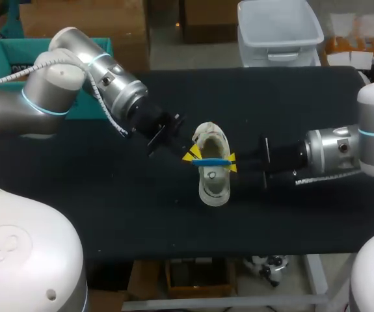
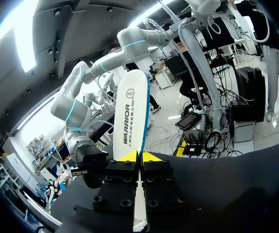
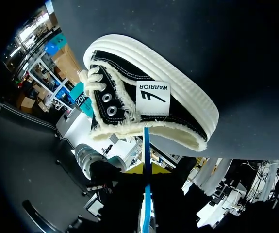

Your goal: Open the shoe tongue, take the insole out of the shoe, put the insole back into the shoe, and pack the shoe into the shoebox

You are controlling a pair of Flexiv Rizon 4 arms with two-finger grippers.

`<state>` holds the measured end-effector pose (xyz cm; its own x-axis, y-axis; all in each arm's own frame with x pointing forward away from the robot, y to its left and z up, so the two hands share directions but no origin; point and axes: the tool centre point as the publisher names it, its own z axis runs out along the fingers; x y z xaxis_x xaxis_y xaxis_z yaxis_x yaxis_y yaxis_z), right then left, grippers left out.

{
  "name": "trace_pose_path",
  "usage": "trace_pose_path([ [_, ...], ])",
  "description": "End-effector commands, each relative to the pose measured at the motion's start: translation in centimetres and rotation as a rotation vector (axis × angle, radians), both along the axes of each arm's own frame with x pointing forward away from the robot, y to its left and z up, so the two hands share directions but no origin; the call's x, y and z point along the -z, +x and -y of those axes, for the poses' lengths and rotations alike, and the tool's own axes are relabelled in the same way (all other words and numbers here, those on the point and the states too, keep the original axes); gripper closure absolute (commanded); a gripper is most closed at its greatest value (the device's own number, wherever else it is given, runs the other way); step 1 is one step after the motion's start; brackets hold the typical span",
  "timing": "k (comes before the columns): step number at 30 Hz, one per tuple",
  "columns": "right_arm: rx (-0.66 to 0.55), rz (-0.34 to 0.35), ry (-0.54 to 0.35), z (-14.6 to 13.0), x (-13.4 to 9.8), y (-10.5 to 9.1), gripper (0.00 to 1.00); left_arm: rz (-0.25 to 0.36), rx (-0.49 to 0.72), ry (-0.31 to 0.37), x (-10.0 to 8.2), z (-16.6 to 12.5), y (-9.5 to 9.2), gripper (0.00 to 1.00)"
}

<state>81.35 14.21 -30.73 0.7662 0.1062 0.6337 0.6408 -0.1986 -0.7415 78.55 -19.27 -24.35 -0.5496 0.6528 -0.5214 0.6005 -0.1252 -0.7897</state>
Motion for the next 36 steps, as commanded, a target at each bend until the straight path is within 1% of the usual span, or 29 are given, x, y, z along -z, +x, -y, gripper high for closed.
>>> trace_pose_path([
  [1, -0.003, 0.004, 0.013, 0.2, 0.4, 0.1, 1.00, -0.011, -0.020, 0.000, 0.2, 0.0, 0.1, 0.95],
  [2, -0.002, 0.009, 0.015, 0.2, 0.4, 0.1, 1.00, -0.014, -0.025, -0.001, 0.2, -0.1, 0.3, 0.83],
  [3, 0.000, 0.011, 0.016, 0.2, 0.4, 0.1, 1.00, -0.020, -0.031, -0.002, 0.3, -0.2, 0.4, 0.41],
  [4, 0.000, 0.012, 0.016, 0.3, 0.5, 0.1, 1.00, -0.028, -0.039, -0.004, 0.3, -0.3, 0.5, 0.22],
  [5, 0.001, 0.013, 0.017, 0.3, 0.5, 0.1, 1.00, -0.032, -0.046, -0.004, 0.3, -0.4, 0.6, 0.22],
  [6, 0.001, 0.014, 0.018, 0.3, 0.5, 0.1, 1.00, -0.035, -0.054, -0.005, 0.4, -0.4, 0.6, 0.00],
  [9, 0.002, 0.015, 0.018, 0.4, 0.6, 0.1, 1.00, -0.039, -0.097, -0.006, 0.5, -0.7, 0.8, 0.00],
  [12, 0.006, 0.022, 0.019, 0.5, 0.7, 0.1, 1.00, -0.035, -0.172, -0.017, 0.6, -1.4, 0.8, 0.00],
  [14, 0.008, 0.025, 0.020, 0.6, 0.7, 0.1, 1.00, -0.017, -0.227, -0.017, 0.9, -1.7, 0.7, 0.00],
  [18, 0.016, 0.031, 0.019, 0.8, 0.6, 0.2, 1.00, 0.002, -0.286, -0.012, 1.6, -2.0, 0.5, 0.00],
  [22, 0.027, 0.041, 0.021, 0.8, 0.6, 0.4, 1.00, -0.016, -0.347, -0.017, 2.3, -2.2, 0.8, 0.00],
  [26, 0.033, 0.048, 0.024, 0.9, 0.5, 0.6, 1.00, -0.046, -0.390, -0.034, 2.5, -2.7, 1.1, 0.00],
  [28, 0.033, 0.050, 0.026, 0.9, 0.5, 0.6, 1.00, -0.050, -0.406, -0.038, 2.5, -2.9, 1.2, 0.00],
  [29, 0.034, 0.052, 0.028, 0.9, 0.4, 0.6, 1.00, -0.065, -0.408, -0.042, 2.5, -3.0, 1.4, 0.00],
  [34, 0.029, 0.048, 0.027, 1.0, 0.4, 0.6, 1.00, -0.084, -0.431, -0.046, 2.5, -3.1, 1.8, 0.00],
  [35, 0.028, 0.048, 0.027, 0.9, 0.4, 0.6, 1.00, -0.088, -0.430, -0.043, 2.5, -3.1, 1.8, 0.00],
  [36, 0.024, 0.046, 0.028, 0.9, 0.5, 0.5, 1.00, -0.096, -0.405, -0.024, 2.5, -3.1, 1.9, 0.00],
])
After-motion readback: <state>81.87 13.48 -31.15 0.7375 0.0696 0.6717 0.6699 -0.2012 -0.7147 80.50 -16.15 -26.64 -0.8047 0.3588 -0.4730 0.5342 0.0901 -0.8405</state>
